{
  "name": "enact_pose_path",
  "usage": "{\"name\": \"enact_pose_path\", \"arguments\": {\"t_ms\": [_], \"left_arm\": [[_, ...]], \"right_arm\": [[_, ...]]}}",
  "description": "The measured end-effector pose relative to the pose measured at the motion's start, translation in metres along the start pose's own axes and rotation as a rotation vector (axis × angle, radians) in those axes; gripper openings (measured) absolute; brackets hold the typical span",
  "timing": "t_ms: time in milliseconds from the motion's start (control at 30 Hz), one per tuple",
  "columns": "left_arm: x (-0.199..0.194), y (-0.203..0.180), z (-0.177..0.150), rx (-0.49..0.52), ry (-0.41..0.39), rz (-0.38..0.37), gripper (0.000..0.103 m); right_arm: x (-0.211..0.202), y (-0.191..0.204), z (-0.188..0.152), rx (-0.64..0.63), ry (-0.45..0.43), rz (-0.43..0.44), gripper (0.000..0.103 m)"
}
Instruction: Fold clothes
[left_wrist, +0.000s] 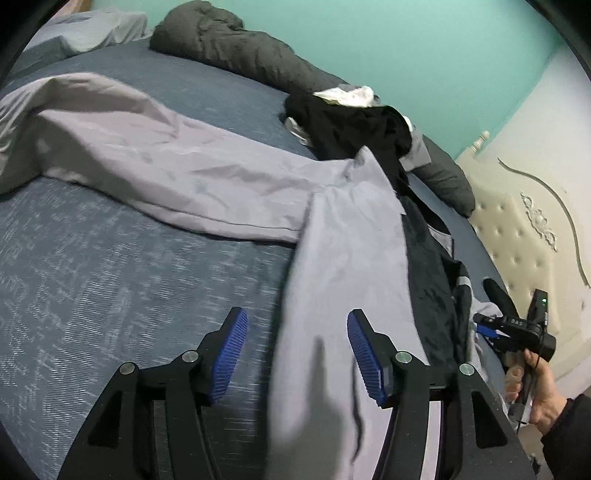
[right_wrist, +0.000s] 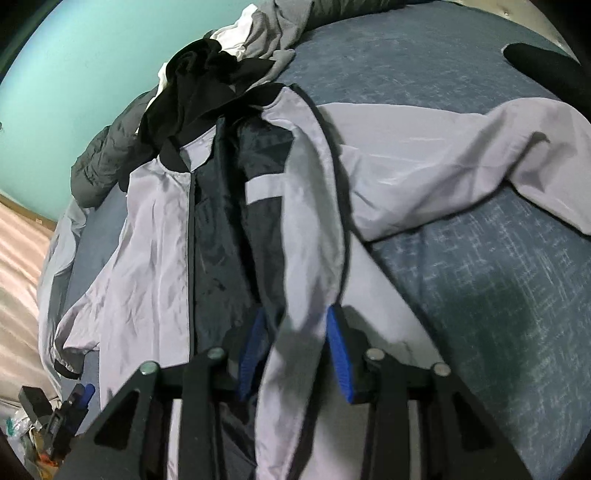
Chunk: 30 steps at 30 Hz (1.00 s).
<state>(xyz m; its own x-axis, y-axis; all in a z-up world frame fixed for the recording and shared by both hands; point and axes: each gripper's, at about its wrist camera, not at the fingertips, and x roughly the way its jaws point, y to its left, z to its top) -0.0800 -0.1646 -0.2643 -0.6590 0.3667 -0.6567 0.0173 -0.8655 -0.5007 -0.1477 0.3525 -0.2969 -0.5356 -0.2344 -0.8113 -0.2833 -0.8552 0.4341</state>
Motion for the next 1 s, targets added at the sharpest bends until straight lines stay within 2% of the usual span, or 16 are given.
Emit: {"name": "enact_pose_path", "arguments": {"t_ms": [100, 200, 333, 367, 433, 567, 667, 700, 733, 800, 933, 1000], "left_arm": [[-0.002, 0.009, 0.001, -0.015, -0.011, -0.013, 0.061], [-0.002, 0.012, 0.002, -0.01, -0.019, -0.005, 0.061], [-0.001, 0.016, 0.004, -0.027, -0.016, -0.02, 0.061], [-0.001, 0.016, 0.004, -0.03, -0.013, -0.024, 0.061], [-0.002, 0.018, 0.006, -0.043, -0.013, -0.039, 0.061], [-0.002, 0.021, 0.007, -0.049, -0.021, -0.047, 0.062], [-0.002, 0.023, 0.008, -0.05, -0.03, -0.039, 0.062], [-0.002, 0.024, 0.008, -0.052, -0.033, -0.038, 0.062], [-0.001, 0.025, 0.007, -0.055, -0.032, -0.037, 0.062], [0.0, 0.026, 0.007, -0.055, -0.028, -0.035, 0.062], [0.001, 0.024, 0.006, -0.049, -0.025, -0.041, 0.062], [0.002, 0.024, 0.005, -0.044, -0.022, -0.043, 0.062]], "right_arm": [[0.001, 0.012, 0.001, -0.038, -0.016, 0.009, 0.025], [0.002, 0.02, 0.003, -0.058, -0.023, -0.057, 0.022], [-0.006, 0.013, 0.01, -0.013, -0.092, -0.127, 0.022], [-0.005, 0.01, 0.012, 0.004, -0.094, -0.137, 0.023], [0.001, 0.004, 0.016, 0.043, -0.062, -0.159, 0.042], [0.014, 0.012, 0.012, 0.011, -0.042, -0.143, 0.043], [0.02, 0.027, 0.007, -0.037, -0.048, -0.154, 0.032], [0.022, 0.031, 0.006, -0.051, -0.048, -0.154, 0.021], [0.023, 0.039, 0.005, -0.08, -0.051, -0.177, 0.016], [0.025, 0.054, 0.003, -0.144, -0.057, -0.184, 0.015], [0.029, 0.094, -0.007, -0.289, -0.046, -0.103, 0.015], [0.039, 0.107, -0.013, -0.316, 0.014, -0.051, 0.015]]}}
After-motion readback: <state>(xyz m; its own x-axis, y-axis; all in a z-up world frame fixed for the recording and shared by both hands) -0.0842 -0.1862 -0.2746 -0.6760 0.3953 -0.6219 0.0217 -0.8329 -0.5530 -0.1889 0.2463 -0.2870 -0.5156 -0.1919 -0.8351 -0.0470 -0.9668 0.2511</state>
